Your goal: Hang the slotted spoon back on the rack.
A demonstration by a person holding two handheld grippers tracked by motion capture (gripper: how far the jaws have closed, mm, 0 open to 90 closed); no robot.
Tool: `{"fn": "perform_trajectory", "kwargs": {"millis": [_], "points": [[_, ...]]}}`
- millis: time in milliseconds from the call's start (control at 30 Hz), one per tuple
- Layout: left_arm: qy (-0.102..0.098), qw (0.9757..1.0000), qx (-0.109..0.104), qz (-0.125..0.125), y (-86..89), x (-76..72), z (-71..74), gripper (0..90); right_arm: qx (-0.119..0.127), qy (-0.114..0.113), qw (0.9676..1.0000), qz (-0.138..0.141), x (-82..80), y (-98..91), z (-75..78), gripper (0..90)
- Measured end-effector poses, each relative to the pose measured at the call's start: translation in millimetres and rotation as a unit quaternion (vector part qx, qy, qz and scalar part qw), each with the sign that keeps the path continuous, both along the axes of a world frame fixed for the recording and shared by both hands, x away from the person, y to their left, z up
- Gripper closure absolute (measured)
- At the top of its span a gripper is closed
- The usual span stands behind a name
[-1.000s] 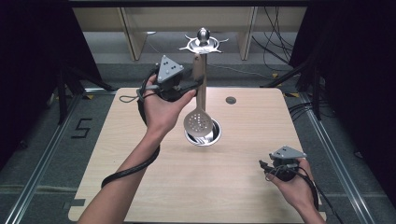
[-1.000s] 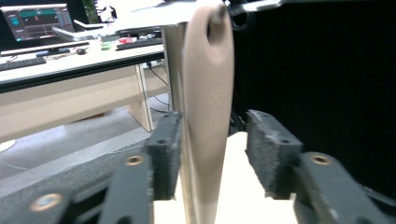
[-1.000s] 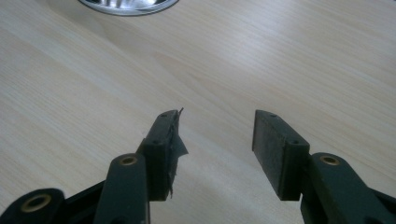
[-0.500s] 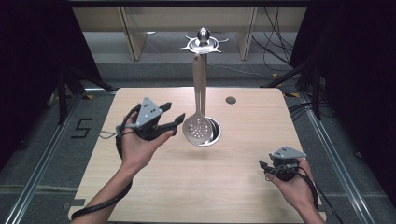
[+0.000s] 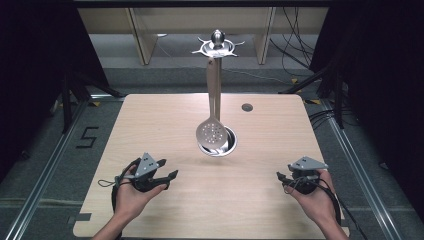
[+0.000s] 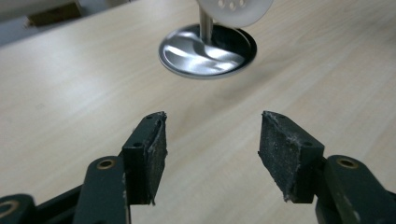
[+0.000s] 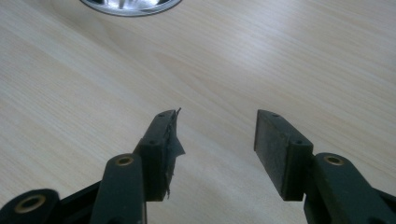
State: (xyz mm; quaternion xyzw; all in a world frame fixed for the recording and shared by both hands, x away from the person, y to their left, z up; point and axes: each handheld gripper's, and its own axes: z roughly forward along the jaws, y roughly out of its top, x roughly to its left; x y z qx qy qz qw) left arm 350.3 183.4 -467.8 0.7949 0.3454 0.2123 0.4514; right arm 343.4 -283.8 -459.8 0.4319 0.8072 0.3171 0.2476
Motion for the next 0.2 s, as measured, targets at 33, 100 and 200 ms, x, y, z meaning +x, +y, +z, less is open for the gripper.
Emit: {"fn": "perform_trajectory", "kwargs": {"millis": [33, 100, 200], "points": [[0.004, 1.0, -0.004, 0.003, -0.2, 0.3, -0.1, 41.1, 0.003, 0.004, 1.0, -0.003, -0.6, 0.2, 0.3, 49.3], [0.006, 0.9999, -0.008, 0.001, 0.0, 2.7, 0.6, 41.1, 0.006, 0.005, 1.0, 0.0, 0.4, -0.5, 0.7, 49.0], [0.006, 1.0, -0.002, 0.001, 1.2, 4.6, -0.5, 40.8, 0.008, -0.001, 1.0, 0.005, 2.4, -1.7, -1.3, 48.6]]}}
